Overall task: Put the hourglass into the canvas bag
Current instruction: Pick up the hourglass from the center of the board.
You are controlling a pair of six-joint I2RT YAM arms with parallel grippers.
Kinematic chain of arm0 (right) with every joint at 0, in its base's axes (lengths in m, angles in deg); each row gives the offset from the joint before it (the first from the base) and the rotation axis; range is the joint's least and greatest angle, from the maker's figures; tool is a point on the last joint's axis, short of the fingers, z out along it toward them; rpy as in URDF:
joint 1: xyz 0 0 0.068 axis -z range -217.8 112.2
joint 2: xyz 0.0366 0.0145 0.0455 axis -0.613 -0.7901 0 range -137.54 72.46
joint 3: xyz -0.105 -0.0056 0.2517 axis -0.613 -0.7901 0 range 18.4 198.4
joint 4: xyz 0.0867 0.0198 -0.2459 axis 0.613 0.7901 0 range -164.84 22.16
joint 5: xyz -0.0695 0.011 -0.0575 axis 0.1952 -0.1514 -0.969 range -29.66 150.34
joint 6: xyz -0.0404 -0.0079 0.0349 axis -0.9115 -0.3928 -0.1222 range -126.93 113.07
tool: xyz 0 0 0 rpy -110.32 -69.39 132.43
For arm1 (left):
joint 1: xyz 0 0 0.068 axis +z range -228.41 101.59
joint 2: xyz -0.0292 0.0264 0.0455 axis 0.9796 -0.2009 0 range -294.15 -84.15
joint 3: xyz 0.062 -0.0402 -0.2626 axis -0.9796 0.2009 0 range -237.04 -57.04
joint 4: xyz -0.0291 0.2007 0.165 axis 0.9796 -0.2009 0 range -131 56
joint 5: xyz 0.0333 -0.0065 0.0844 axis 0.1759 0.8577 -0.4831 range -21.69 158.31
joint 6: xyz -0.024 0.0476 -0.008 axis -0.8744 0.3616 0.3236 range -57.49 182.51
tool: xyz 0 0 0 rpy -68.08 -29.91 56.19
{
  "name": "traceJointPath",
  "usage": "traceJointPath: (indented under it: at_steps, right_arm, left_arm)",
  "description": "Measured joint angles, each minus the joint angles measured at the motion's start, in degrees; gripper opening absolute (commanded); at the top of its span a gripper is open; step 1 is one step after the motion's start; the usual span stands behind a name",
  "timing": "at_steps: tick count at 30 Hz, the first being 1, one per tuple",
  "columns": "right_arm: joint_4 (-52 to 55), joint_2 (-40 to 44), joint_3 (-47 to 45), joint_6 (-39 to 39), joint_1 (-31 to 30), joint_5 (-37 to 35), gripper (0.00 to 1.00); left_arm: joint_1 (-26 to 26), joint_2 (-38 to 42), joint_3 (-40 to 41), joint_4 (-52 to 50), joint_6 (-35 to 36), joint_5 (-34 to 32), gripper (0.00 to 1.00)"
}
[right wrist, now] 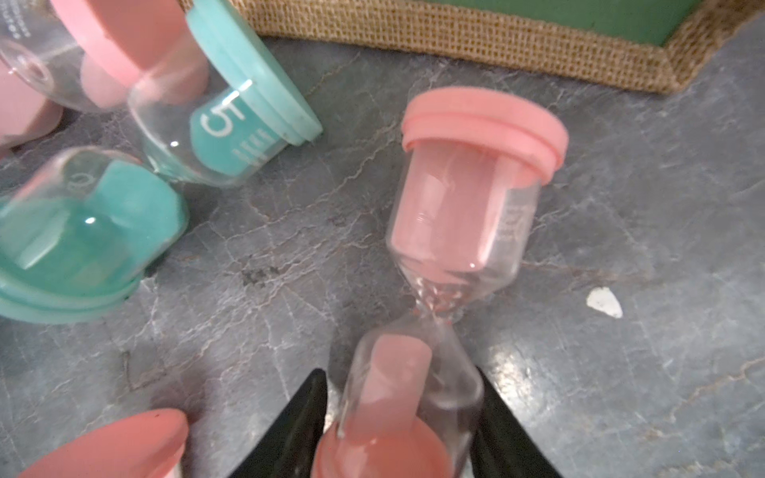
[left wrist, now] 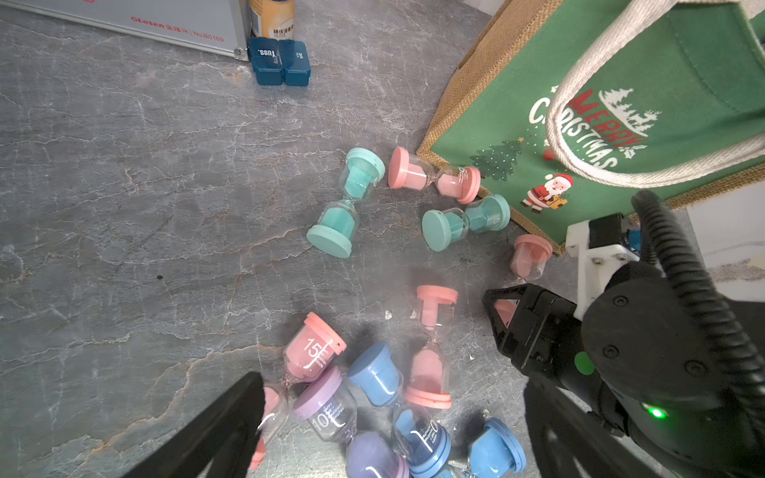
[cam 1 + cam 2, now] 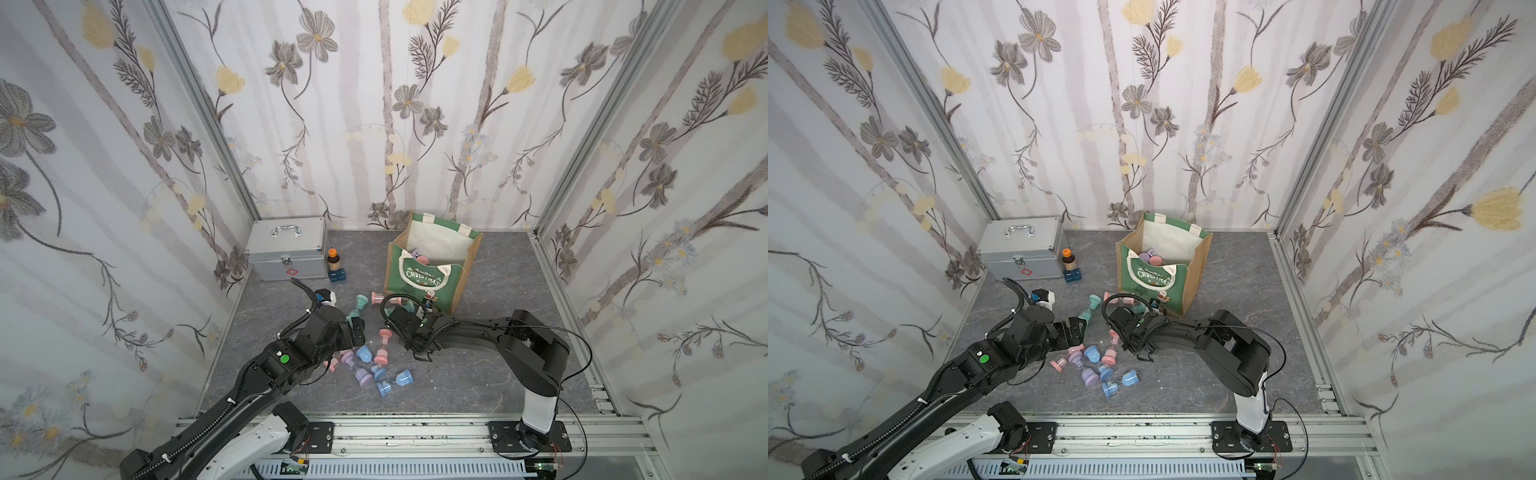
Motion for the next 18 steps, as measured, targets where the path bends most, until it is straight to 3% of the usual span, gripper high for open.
traceJointPath:
  at_steps: [18]
  right_arm:
    - [-0.8,1.6,-0.6,-6.8,-0.2,2.8,0.26]
  left_arm:
    - [0.0,-0.9,-1.7,0.0,0.0,0.4,1.00]
